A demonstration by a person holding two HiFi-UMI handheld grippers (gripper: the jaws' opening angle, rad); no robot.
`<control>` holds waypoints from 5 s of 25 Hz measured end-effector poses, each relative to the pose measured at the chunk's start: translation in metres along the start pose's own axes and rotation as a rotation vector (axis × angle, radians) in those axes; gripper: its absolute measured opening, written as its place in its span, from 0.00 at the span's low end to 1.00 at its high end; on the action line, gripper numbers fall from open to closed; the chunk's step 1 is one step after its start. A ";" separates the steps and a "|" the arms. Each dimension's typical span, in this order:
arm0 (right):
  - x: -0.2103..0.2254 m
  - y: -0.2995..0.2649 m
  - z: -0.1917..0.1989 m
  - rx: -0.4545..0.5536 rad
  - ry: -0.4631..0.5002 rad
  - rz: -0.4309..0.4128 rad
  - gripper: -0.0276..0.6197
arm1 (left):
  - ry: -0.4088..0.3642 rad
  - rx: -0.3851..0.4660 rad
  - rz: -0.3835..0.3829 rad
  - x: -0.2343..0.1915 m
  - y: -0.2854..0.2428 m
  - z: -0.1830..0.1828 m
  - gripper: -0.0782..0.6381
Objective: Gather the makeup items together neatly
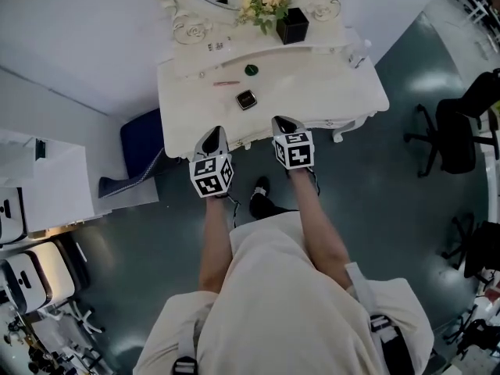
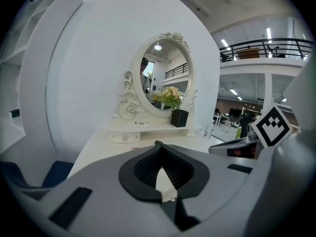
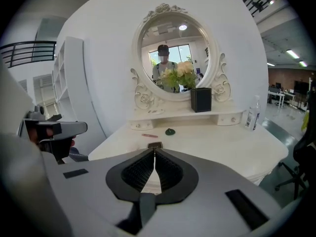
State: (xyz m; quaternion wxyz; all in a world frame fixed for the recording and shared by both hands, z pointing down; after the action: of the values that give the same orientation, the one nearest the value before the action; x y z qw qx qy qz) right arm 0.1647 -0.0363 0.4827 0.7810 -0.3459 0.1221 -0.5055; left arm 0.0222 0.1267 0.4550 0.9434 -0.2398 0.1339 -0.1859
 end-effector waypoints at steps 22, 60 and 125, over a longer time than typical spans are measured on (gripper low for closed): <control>0.037 -0.087 -0.028 0.023 -0.127 0.029 0.11 | -0.140 -0.111 0.106 -0.055 -0.106 -0.034 0.13; -0.009 -0.215 -0.042 -0.265 0.024 -0.010 0.48 | -0.179 -0.216 0.256 -0.123 -0.207 -0.052 0.13; 0.025 -0.175 0.013 -0.146 -0.458 0.509 0.53 | -0.281 -0.275 0.471 -0.112 -0.219 -0.042 0.13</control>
State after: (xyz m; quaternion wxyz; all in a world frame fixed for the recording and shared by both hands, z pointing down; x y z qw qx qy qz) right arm 0.0597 -0.0967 0.6127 0.8622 -0.4639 0.0618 -0.1938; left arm -0.1552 -0.0227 0.5476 0.9286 -0.3508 0.0777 0.0926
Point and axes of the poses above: the fingertips, and each gripper's own axes: y backward along the fingers, x to its right, z out of its underside, the point moved 7 cm from there along y, backward along the fingers, and after that the axes turned 8 degrees about -x, right-handed, at the moved point
